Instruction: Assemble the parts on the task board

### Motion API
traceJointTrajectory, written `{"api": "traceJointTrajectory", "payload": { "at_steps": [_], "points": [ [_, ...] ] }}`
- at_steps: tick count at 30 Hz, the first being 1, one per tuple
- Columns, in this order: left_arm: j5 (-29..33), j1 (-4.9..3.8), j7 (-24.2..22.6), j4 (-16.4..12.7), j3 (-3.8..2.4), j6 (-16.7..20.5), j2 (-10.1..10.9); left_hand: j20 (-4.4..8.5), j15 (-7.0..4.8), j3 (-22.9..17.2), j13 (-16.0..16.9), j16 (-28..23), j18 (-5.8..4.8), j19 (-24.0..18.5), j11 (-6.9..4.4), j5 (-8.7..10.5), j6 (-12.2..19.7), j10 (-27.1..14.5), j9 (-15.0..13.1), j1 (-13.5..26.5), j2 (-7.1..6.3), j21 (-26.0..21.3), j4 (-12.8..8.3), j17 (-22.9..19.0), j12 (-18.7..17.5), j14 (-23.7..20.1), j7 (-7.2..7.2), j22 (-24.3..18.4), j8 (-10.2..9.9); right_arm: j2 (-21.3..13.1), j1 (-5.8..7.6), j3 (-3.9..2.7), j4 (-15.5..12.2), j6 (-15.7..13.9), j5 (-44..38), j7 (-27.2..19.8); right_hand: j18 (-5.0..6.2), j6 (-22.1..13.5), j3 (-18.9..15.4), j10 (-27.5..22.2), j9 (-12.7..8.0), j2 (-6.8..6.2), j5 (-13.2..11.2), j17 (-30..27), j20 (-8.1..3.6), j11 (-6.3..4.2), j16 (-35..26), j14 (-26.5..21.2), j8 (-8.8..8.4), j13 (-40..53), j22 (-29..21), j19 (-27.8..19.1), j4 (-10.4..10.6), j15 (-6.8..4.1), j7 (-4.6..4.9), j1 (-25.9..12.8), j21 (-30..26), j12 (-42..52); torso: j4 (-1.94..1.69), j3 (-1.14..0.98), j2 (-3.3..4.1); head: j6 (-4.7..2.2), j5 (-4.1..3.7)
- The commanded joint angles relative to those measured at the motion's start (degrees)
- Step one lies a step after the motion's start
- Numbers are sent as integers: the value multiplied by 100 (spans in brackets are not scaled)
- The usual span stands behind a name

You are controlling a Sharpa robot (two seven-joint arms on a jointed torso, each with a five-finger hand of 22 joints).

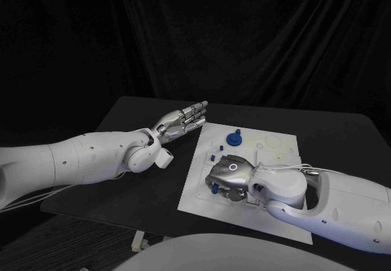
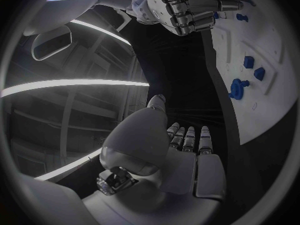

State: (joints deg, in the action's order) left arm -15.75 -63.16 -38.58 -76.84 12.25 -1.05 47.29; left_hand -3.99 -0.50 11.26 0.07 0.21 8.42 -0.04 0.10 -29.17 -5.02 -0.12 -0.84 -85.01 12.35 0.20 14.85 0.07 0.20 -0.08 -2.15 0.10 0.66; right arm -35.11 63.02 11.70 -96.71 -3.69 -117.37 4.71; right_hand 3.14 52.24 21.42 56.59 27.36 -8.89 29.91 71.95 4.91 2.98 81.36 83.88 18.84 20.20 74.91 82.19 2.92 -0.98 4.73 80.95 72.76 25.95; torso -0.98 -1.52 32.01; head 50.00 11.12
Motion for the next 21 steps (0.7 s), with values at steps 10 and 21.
{"api": "traceJointTrajectory", "payload": {
  "at_steps": [10,21],
  "points": [
    [42,11,-3,-1,-6,-100,-22,-28,54,-6,-5,-21,-13,4,48,-30,-7,12,-8,-79,4,-20,-35,-7,-15,8,-47,-10,28,1,-2,6,3,-95,-169,105,99,41,12,-37,7,0,-31,-22,-19,1,-36,70,9,12,960,-37,-27,-47,-22,-57,-38,16,-2,0,5,0,-4],
    [42,16,50,8,-6,-130,-30,-35,63,-15,-6,-21,-17,4,54,-37,-6,12,-8,-94,7,-20,-48,-7,-16,8,-53,-10,27,-11,-4,6,-7,-150,-177,29,92,69,-11,14,31,6,-234,5,-57,-53,-23,76,-48,159,973,-21,-79,-94,-34,-101,-10,161,0,0,1,0,-15]
  ]
}}
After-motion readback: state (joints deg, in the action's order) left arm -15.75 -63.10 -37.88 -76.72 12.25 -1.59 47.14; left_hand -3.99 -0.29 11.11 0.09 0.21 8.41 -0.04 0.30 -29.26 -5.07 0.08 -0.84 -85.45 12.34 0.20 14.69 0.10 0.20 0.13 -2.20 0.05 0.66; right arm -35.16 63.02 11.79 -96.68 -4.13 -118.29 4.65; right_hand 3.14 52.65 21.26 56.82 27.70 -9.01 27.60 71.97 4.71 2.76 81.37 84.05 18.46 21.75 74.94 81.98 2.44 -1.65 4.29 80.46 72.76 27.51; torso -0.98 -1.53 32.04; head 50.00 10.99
